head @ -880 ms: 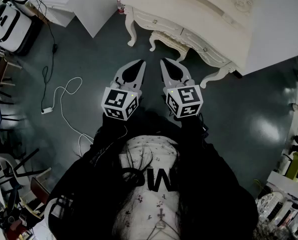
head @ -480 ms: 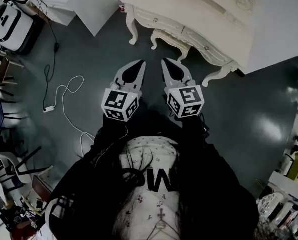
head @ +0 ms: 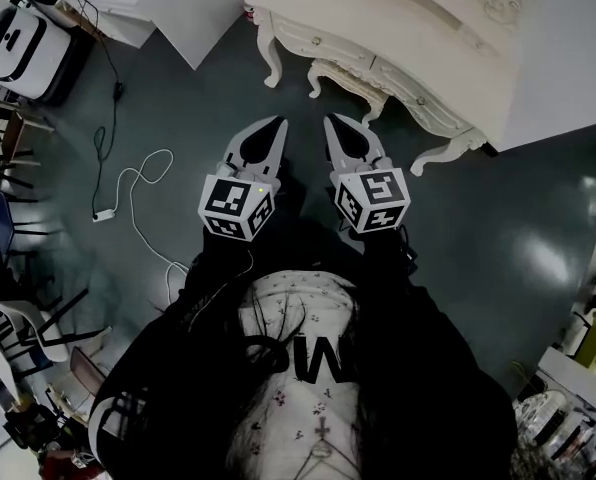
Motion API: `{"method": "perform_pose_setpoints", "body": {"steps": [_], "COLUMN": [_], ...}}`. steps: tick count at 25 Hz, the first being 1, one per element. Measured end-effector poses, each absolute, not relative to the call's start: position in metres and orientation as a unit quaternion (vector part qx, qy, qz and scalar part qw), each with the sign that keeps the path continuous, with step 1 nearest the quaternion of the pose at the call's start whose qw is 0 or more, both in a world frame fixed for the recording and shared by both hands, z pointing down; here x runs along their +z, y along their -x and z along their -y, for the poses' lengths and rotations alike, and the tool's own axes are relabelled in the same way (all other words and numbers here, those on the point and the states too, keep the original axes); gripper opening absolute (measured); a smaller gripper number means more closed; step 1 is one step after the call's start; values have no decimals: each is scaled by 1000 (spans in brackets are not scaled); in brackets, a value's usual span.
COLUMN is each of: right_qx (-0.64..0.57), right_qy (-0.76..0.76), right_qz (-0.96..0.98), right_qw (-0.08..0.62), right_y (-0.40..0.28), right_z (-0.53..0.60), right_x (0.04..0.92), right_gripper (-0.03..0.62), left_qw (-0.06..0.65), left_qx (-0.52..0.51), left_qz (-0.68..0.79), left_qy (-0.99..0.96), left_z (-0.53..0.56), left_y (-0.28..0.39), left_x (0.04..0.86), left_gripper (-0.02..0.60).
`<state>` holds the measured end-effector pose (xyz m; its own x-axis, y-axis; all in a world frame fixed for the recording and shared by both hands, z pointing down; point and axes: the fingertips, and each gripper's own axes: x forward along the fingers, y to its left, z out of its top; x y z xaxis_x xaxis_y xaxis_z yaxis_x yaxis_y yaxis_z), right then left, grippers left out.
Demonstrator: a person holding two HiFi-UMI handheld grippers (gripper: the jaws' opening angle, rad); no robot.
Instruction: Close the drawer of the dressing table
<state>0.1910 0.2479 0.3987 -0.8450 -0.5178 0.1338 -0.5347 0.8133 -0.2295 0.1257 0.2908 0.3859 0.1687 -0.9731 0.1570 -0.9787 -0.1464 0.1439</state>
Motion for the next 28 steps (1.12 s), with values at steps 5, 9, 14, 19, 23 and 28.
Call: {"method": "perform_pose_setpoints", "body": {"steps": [5,9,14,19,23,28], "right_qx": [130,132,141,146,148,151], "right_qy": [-283,-299,-335,-355,-365,-377], "right_qz": [949,944,931,922,918,912], "right_qw": [40,40,44,46,51,61], "right_y": [-177,-164,-135,-87,-43,4], "right_z": [-226,-194,-143,-106,-81,-61], "right_x": [403,407,409,405,406,412], "right_gripper": [8,8,8,8,8,8], "left_qw": [110,109,110,117,121,127], "left_qx": [12,13,16,16,18,21], "left_qz": [633,617,593,577,559,539], "left_qy": [-766,-779,-798,-808,-820,-832], "left_z": [-262,-226,-183,-144,-122,-99], "left_y": [-113,-101,-67,-14,26,68], "left_x": [390,394,392,387,386,391], "left_gripper": [0,0,0,0,0,0]}}
